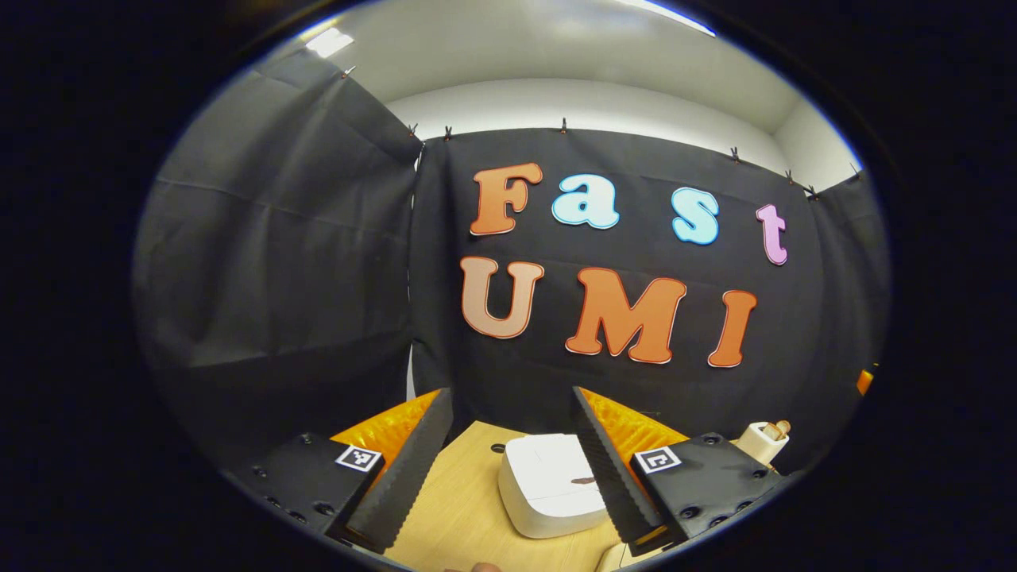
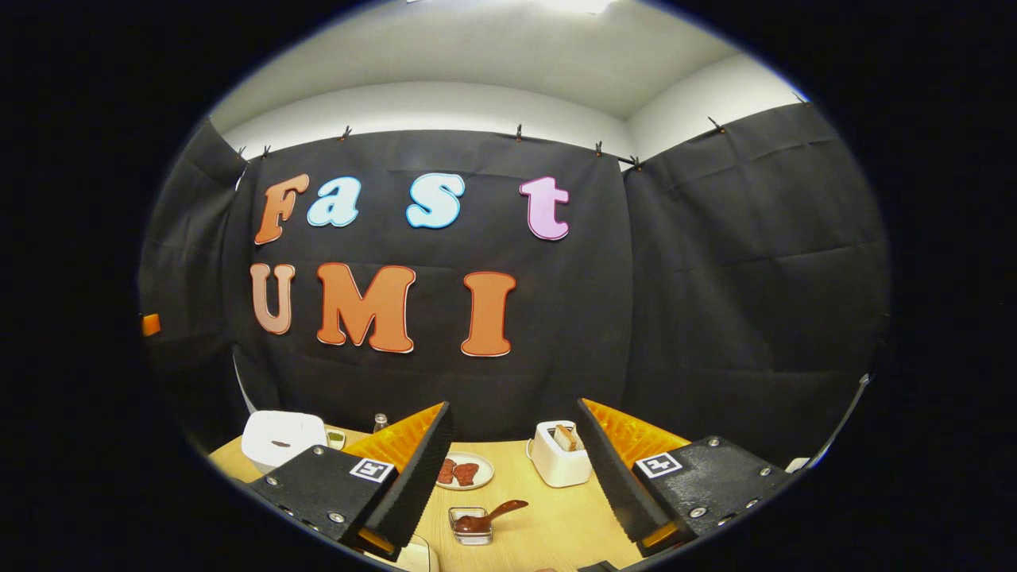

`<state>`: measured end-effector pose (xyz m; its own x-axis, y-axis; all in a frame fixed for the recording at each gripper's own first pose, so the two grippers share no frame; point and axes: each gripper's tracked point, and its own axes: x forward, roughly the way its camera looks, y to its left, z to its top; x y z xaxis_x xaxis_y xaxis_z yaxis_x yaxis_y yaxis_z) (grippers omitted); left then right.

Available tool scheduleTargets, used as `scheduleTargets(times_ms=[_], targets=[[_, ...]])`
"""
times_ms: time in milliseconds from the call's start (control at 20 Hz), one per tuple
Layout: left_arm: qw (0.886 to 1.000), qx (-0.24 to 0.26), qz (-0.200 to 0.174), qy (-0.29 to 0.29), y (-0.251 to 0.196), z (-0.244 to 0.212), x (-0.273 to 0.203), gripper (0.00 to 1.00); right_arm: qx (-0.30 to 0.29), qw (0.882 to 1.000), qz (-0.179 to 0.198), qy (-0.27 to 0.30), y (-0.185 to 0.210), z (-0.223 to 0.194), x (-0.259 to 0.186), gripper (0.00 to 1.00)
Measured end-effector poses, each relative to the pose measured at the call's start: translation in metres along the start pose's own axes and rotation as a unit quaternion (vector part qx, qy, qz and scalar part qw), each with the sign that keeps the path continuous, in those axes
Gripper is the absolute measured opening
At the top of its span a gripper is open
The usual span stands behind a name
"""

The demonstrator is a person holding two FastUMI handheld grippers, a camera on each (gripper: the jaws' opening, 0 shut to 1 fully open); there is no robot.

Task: Close the left gripper, press the button to open the rice cooker; take a wooden spoon from the chopstick holder with the right hand, scoop a spoonful of rice and pour it into the rice cooker, then put the wooden spoon back into the chopstick holder.

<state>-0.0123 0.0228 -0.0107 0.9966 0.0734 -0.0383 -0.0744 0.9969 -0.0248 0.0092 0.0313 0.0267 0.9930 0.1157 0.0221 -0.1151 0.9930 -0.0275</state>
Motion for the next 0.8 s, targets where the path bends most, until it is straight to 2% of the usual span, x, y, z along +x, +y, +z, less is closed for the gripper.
scheduleTargets(times_ms=[100, 300, 350, 400, 450, 500, 600, 650, 750, 800], targets=[[1.0, 0.009, -0.015, 0.003, -0.012, -0.001, 0.003, 1.0, -0.003, 1.0, 0.001, -0.003, 0.001, 0.002, -0.002, 0.95], [0.997, 0.009, -0.069, 0.023, -0.045, -0.012, 0.009, 0.99, -0.004, 1.0, -0.007, 0.0, -0.002, 0.0, 0.0, 0.95], [0.997, 0.008, -0.078, 0.027, -0.051, -0.014, 0.011, 0.86, 0.0, 1.0, -0.008, 0.001, -0.002, -0.001, -0.001, 0.95], [0.996, 0.01, -0.085, 0.028, -0.056, -0.014, 0.014, 0.72, 0.004, 1.0, -0.009, 0.002, -0.003, -0.001, -0.001, 1.0], [0.995, 0.022, -0.09, 0.032, -0.059, -0.017, 0.015, 0.59, 0.006, 1.0, -0.011, 0.001, -0.004, 0.0, 0.0, 1.0], [0.994, 0.03, -0.098, 0.037, -0.066, -0.02, 0.018, 0.46, 0.006, 1.0, -0.013, 0.0, -0.004, -0.001, 0.001, 0.95], [0.993, 0.049, -0.102, 0.036, -0.073, -0.021, 0.02, 0.27, 0.005, 1.0, -0.015, 0.001, -0.005, -0.003, 0.002, 0.95], [0.993, 0.056, -0.094, 0.035, -0.071, -0.018, 0.02, 0.14, 0.006, 1.0, -0.014, 0.003, -0.005, -0.004, 0.002, 0.95], [0.992, 0.055, -0.107, 0.027, -0.079, -0.017, 0.019, 0.08, 0.007, 1.0, -0.009, 0.004, -0.003, -0.004, 0.003, 0.95], [0.992, 0.052, -0.114, 0.027, -0.084, -0.017, 0.02, 0.07, 0.006, 1.0, -0.01, 0.003, -0.005, -0.004, 0.005, 0.95]])
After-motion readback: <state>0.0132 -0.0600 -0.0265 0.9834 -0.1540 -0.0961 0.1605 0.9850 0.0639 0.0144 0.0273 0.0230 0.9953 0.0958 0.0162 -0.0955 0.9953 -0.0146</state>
